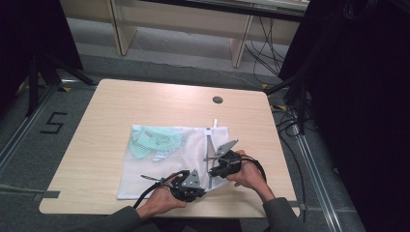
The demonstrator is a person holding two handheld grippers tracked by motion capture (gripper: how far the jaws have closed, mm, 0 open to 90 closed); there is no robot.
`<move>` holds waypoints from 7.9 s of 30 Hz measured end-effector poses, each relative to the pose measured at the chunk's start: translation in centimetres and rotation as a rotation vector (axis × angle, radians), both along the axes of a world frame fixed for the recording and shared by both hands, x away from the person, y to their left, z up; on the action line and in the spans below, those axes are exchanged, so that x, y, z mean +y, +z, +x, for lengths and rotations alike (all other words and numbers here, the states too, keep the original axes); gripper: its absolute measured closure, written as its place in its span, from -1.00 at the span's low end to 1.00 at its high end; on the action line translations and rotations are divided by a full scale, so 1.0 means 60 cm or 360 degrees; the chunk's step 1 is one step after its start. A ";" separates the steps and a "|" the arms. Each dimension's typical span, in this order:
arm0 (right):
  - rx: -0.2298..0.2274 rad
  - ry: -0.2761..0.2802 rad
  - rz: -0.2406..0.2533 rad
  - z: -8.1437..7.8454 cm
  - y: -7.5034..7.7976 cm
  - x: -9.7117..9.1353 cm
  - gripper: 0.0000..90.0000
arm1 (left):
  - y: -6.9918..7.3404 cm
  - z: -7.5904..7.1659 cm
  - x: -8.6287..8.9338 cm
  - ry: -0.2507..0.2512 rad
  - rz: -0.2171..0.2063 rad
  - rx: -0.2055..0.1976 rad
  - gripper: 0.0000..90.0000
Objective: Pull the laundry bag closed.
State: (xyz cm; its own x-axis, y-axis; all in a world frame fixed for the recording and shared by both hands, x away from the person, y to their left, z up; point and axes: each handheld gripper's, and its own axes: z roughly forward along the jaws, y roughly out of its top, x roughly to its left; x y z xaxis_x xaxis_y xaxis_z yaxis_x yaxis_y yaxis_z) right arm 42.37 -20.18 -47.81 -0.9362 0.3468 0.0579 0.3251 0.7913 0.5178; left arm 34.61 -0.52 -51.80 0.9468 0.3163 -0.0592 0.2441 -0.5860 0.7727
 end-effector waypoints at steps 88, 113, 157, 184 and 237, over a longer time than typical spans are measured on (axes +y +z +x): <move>-0.0110 -0.0078 -0.0010 0.057 -0.003 -0.003 0.93 | 0.015 0.001 0.004 -0.0006 -0.0006 -0.0020 0.98; -0.0129 -0.0066 0.0014 0.078 -0.004 0.000 0.93 | 0.018 0.002 0.005 0.0003 -0.0005 -0.0025 0.98; -0.0182 -0.0202 0.0002 0.127 -0.001 0.001 0.93 | 0.017 -0.002 0.003 -0.0005 -0.0006 -0.0012 0.98; -0.0190 -0.0238 0.0013 0.166 -0.006 0.004 0.93 | 0.019 -0.005 0.004 -0.0011 -0.0003 -0.0006 0.98; -0.0336 -0.0371 0.0023 0.203 -0.012 -0.007 0.93 | 0.027 -0.017 0.003 -0.0061 -0.0009 0.0016 0.98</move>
State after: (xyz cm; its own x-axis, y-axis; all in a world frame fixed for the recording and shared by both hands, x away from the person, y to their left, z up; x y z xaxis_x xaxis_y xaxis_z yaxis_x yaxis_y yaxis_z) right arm 54.55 -20.58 -48.54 -0.8234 0.5539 -0.1228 0.3811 0.7003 0.6036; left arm 33.59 -0.36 -50.16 0.9576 0.2793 -0.0705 0.2292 -0.5908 0.7736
